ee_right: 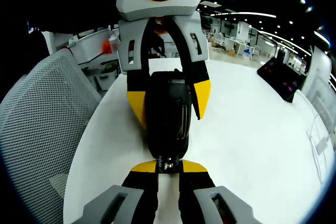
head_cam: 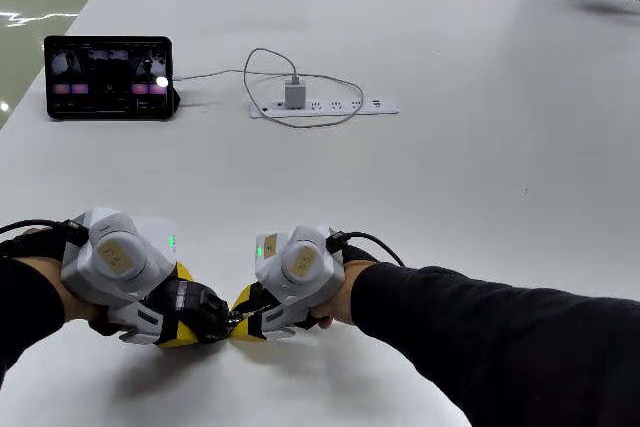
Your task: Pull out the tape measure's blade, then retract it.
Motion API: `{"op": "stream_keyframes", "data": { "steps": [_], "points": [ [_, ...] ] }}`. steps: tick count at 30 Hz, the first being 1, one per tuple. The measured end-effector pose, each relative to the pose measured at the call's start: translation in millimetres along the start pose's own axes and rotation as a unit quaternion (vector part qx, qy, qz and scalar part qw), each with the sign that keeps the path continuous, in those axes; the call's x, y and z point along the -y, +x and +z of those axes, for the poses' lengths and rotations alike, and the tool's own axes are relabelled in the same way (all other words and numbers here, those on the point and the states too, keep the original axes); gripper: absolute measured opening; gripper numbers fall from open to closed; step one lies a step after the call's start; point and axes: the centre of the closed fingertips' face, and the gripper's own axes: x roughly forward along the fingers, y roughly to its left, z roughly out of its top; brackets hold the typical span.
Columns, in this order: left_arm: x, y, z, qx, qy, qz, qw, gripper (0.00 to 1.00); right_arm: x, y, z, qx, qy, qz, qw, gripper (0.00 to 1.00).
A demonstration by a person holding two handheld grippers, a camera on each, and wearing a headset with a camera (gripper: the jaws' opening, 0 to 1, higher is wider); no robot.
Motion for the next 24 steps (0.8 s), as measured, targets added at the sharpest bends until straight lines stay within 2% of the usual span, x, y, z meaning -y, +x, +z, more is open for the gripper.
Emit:
{"op": "stream_keyframes", "data": {
  "steps": [24],
  "points": [
    [-0.6,-0.1,-0.4,0.012,-0.006,0.003,0.9999,0.33,0.7,-16.0,-16.0,0.004,0.012,0.0,0.9999,0.1]
  ]
}}
